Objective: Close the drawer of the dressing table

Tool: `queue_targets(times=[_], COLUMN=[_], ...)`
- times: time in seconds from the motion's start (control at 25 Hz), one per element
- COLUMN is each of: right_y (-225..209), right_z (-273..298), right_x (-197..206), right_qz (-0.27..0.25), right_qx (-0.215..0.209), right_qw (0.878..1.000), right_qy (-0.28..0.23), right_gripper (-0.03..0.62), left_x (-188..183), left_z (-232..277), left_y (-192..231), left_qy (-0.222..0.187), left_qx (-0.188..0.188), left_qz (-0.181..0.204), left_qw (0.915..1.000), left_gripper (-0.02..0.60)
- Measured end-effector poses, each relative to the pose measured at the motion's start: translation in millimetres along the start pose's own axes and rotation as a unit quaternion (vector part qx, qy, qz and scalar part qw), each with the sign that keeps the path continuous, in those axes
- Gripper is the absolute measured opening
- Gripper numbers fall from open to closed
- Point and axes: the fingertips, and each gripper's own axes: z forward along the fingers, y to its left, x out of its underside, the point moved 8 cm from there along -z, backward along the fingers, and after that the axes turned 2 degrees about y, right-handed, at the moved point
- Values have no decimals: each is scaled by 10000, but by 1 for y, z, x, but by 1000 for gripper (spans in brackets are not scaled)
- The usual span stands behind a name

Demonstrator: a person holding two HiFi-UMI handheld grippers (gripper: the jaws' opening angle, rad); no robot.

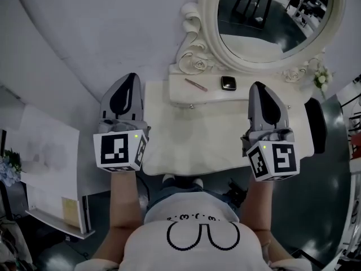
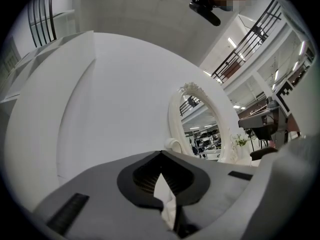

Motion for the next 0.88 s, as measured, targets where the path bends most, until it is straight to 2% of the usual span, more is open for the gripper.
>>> queue_targets(times=[0.4, 0.88], right_y=[2, -2], right_z=[0, 6], right_x=[-3, 6], right_qz=[-87, -480], right_qx=[-52, -42], right_qw=[9999, 9988], right_qy=[-94, -22], right_gripper=[-2, -2], left_x=[-10, -7], left_z=[-2, 4], left_y=[-5, -15], left_qy=[-141, -192], left_qx=[-2, 123], left_qz=[104, 331], left_qw=[9998, 9992], left_gripper=[-2, -2])
